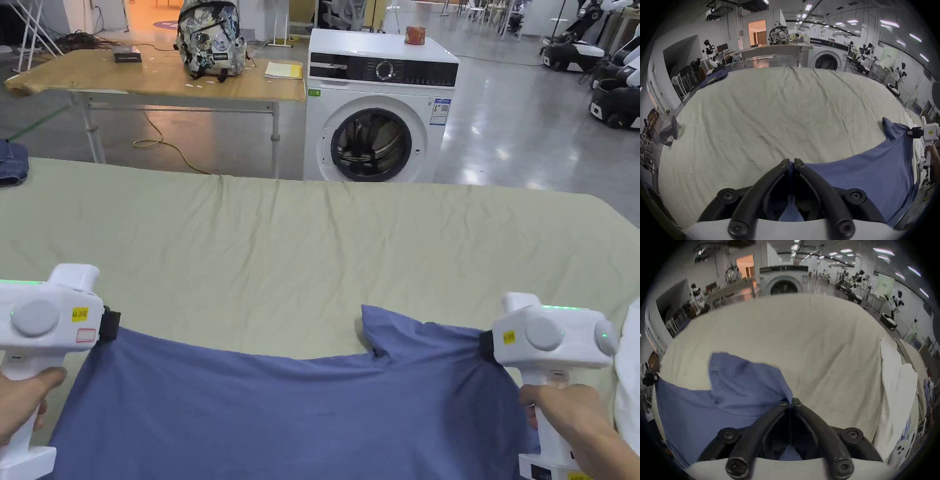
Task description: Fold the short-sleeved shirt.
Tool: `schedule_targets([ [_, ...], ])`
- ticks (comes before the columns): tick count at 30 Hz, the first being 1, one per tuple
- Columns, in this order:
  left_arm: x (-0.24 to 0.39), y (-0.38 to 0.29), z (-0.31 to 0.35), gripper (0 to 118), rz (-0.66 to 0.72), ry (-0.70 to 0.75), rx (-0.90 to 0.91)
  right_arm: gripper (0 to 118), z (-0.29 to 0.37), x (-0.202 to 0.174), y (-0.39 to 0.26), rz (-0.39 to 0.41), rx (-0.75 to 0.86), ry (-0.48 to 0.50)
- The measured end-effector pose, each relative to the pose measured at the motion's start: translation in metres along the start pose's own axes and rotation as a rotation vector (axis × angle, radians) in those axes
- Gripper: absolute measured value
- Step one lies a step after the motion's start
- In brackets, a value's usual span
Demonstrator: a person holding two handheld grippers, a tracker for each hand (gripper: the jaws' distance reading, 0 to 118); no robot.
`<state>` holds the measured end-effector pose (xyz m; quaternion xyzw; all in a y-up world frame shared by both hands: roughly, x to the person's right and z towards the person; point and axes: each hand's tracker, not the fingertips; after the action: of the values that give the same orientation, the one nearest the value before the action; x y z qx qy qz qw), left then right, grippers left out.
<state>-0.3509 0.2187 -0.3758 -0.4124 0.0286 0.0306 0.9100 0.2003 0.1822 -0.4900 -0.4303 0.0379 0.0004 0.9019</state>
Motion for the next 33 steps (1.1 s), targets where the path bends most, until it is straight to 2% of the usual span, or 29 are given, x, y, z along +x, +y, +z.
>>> schedule_targets([
  [2,0.013,0.017,0.036,0,0.001,-0.018,0.047,0,0.005,-0.013,0.013,0.029,0.086,-0.013],
  [3,0.02,0.017,0.053,0,-0.002,-0.022,0.071,0,0.064,0.007,0.008,0.04,0.127,-0.024],
  [6,0.019,0.044,0.094,0,-0.011,-0.047,0.155,0,0.11,0.005,0.024,0.035,0.228,-0.02],
  [12,0.024,0.093,0.183,0,-0.028,-0.04,0.338,0,0.207,-0.004,0.058,0.068,0.439,-0.071],
  [15,-0.014,0.142,0.174,0,-0.021,-0.037,0.38,0,0.241,-0.002,0.081,0.064,0.512,-0.085],
  [22,-0.014,0.222,0.204,0,-0.034,-0.005,0.462,0,0.291,-0.016,0.153,0.055,0.664,-0.116],
  [26,-0.015,0.267,0.22,0,-0.044,0.02,0.506,0,0.307,-0.014,0.2,0.044,0.704,-0.137],
  [33,-0.001,0.329,0.266,0,-0.036,0.046,0.595,0,0.34,-0.021,0.279,0.07,0.764,-0.188],
])
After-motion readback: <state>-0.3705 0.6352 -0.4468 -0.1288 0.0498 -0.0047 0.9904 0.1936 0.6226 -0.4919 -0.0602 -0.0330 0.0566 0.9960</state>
